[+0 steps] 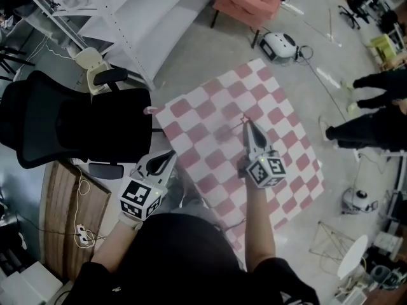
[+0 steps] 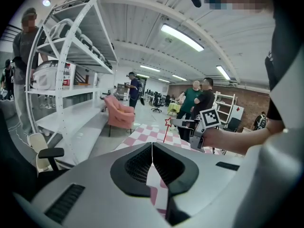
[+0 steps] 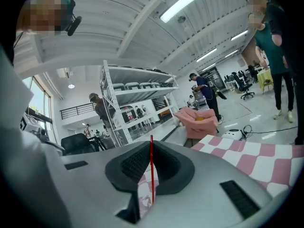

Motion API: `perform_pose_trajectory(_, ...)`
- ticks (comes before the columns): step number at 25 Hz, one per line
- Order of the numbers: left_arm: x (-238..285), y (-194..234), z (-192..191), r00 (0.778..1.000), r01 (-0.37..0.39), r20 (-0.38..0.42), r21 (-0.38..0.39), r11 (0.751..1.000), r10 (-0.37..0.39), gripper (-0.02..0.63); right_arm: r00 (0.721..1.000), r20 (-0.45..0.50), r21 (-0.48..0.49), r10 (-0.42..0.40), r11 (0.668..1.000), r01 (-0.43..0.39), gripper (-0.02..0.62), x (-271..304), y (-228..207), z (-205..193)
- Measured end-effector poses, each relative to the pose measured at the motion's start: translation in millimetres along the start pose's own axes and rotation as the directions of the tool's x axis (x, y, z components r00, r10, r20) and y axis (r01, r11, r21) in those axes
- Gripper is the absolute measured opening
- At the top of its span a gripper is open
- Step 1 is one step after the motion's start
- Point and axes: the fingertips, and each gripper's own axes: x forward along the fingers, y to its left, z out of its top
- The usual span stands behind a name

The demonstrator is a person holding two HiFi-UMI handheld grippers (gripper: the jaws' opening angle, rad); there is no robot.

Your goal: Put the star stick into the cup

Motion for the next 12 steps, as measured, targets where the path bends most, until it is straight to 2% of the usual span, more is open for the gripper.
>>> perform_pose_trajectory(12, 5.0, 7.4, -4.9, 1.0, -0.013, -0.026, -0.011, 1.0, 0.013, 0.043, 0.999, -0.013, 0.081, -0.035, 0.996, 0.036, 0.028, 20.9, -28.6, -14.9)
